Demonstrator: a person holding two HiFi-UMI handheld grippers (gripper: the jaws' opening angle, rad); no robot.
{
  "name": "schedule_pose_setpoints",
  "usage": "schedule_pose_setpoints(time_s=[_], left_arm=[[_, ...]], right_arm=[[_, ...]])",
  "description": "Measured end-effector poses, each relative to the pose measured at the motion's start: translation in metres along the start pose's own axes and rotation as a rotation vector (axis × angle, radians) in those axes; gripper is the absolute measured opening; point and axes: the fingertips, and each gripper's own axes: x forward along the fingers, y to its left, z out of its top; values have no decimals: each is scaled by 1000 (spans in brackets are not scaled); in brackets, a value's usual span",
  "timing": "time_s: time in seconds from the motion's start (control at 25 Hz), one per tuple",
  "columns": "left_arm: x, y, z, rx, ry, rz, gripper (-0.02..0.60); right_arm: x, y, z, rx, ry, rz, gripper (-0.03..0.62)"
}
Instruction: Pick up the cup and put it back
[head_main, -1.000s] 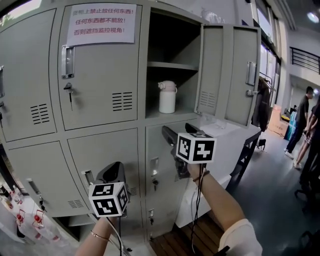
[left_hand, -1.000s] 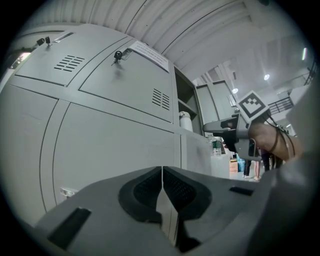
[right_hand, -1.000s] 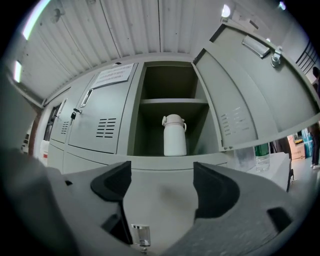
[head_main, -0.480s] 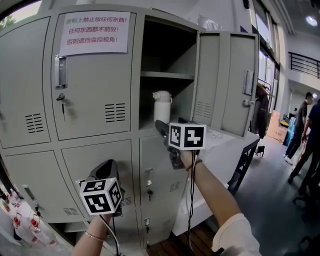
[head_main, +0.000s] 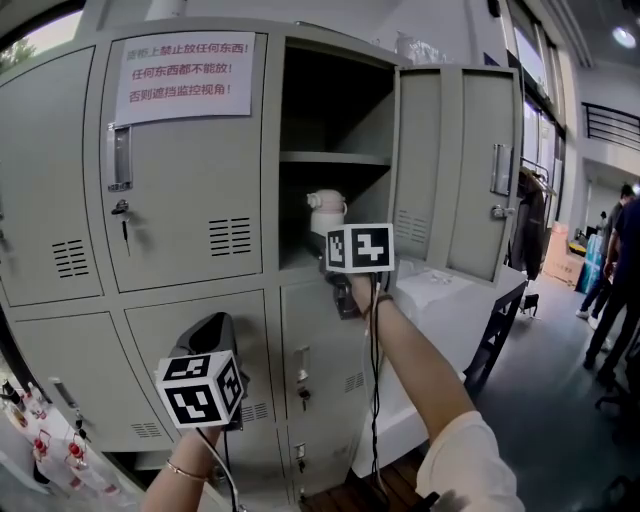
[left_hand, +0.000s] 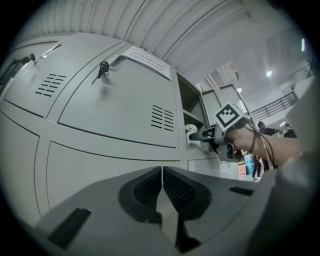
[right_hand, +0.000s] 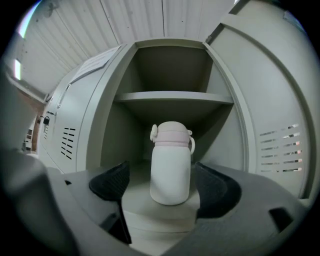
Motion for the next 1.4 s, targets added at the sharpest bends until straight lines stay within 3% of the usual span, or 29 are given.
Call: schedule_pose_setpoints(time_s=[0.28,0.8,1.4], left_arm=[[0,4,14,11,-20,5,11],[6,9,8,-21,-15,10,11],[-3,20,-2,-41,4,55,11]], right_arm=[[24,-7,5,-17,58,3,400],[58,-13,0,-23,196,7,403],[67,-13,-2,-22,219,21,349]])
